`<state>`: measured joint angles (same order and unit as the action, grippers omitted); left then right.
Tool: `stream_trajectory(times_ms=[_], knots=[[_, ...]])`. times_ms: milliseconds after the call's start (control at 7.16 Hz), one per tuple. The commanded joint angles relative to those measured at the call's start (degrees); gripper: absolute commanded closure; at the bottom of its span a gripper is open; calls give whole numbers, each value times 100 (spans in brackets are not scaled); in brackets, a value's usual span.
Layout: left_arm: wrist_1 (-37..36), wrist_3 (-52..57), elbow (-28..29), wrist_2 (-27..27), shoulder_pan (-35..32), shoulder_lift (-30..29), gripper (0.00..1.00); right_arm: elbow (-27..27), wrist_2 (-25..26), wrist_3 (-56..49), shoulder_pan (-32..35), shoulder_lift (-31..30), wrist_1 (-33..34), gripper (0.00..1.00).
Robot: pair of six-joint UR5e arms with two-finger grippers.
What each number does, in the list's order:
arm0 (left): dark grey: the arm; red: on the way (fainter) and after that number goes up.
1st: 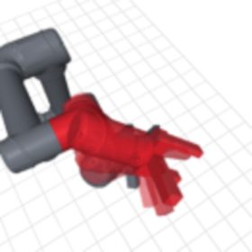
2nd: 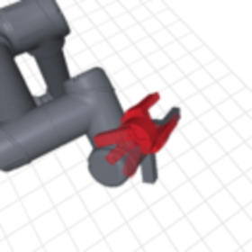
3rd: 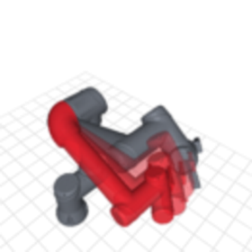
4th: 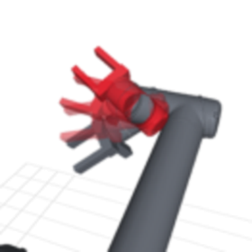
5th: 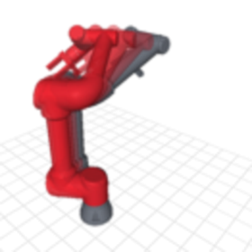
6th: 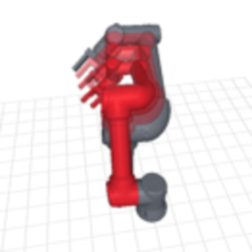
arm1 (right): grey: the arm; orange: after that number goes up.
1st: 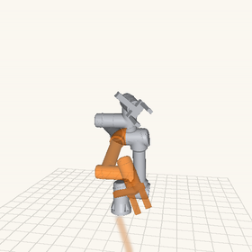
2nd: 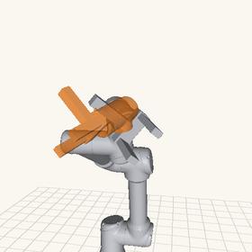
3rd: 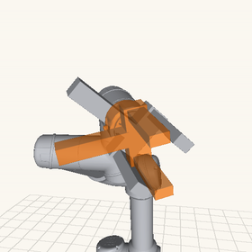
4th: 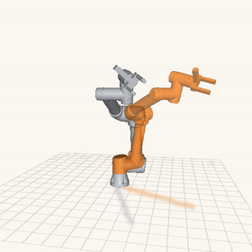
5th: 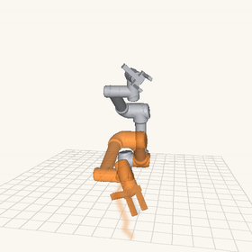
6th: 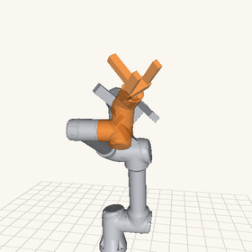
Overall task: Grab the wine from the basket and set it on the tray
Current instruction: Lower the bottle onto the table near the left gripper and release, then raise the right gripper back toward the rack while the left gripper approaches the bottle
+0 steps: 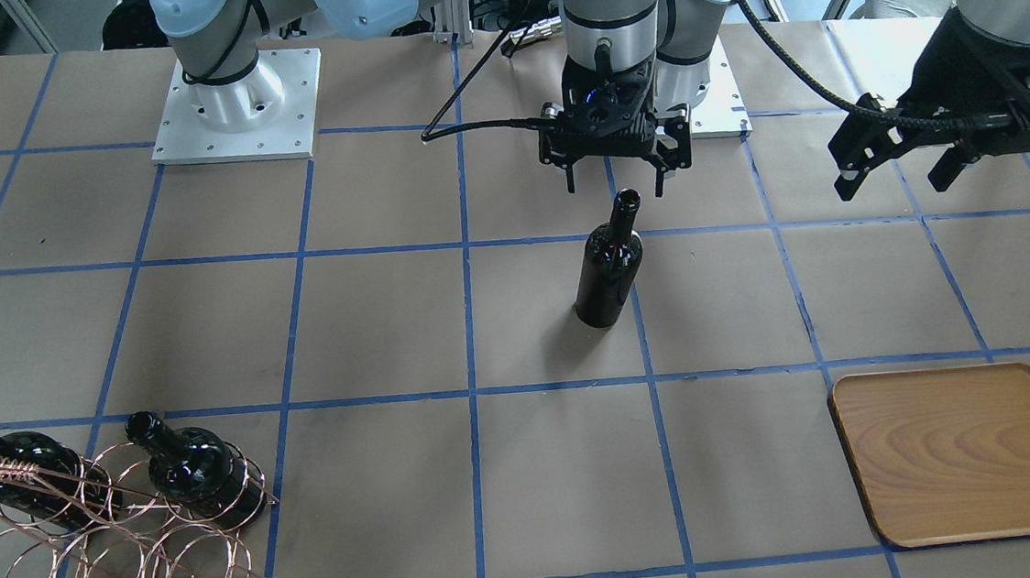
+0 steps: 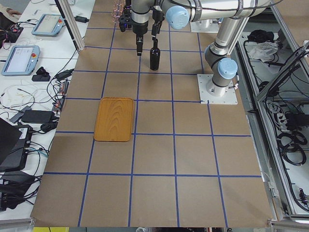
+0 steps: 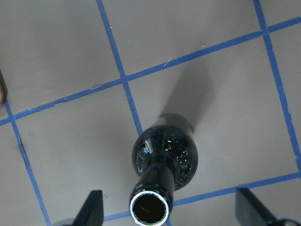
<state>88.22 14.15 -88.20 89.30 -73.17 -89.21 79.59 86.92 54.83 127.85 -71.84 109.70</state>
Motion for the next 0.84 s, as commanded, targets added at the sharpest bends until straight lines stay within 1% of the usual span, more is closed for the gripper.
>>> stream_trajectory(times_ms=[0, 140, 279, 419, 559, 699], knots=[[2, -9, -13, -9, -65, 0, 0, 21, 106, -889, -486, -417, -629, 0], [-15, -26, -30, -35, -118, -18, 0, 82, 115, -1530, -915, -723, -1113, 0], [-42, -122, -30, -36, -310, -18, 0, 117, 106, -2206, -1407, -1048, -1587, 0], [2, -419, -48, 17, -747, 26, 0, 118, 123, -2875, -1882, -1269, -1931, 0], [11, -1066, -83, -18, -1247, -113, 0, 126, 115, -3751, -2321, -1541, -2405, 0], [-41, -1690, -170, -9, -1713, -184, 0, 144, 123, -4317, -2787, -1787, -2688, 1]])
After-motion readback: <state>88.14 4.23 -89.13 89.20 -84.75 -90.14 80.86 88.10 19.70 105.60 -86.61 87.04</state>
